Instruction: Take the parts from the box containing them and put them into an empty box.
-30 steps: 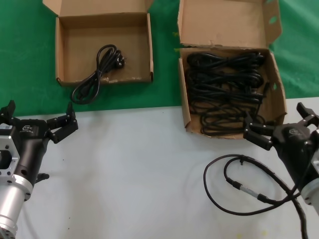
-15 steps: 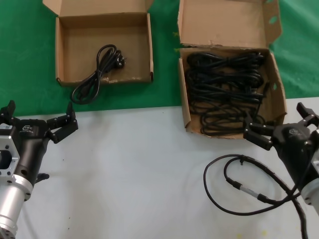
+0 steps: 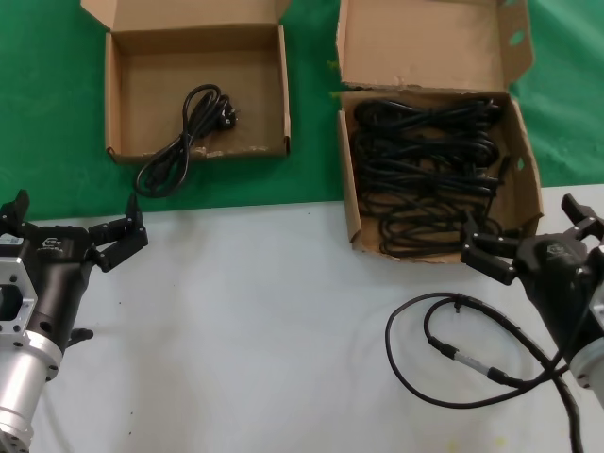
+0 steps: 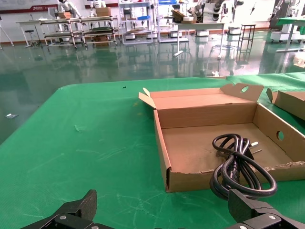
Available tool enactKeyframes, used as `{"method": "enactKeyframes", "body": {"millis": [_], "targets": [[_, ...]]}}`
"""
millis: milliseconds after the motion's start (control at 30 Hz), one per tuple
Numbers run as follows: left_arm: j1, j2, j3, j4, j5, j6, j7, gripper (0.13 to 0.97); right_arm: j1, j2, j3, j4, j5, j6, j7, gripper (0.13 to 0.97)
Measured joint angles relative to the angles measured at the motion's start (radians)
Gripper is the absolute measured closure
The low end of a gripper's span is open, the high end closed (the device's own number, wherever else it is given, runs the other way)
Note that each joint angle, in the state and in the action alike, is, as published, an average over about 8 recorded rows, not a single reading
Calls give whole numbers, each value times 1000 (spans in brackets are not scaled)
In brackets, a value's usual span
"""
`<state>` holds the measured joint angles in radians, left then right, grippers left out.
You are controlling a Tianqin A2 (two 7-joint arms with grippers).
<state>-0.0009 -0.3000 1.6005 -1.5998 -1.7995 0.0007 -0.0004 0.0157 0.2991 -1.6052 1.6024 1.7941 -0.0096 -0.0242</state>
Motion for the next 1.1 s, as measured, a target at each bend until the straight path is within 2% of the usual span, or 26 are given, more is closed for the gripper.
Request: {"method": "enactKeyframes", "body": {"millis": [1100], "targets": [[0, 0, 0, 0, 0, 0, 0, 132, 0, 0, 0, 0, 0, 0, 0, 129]]}}
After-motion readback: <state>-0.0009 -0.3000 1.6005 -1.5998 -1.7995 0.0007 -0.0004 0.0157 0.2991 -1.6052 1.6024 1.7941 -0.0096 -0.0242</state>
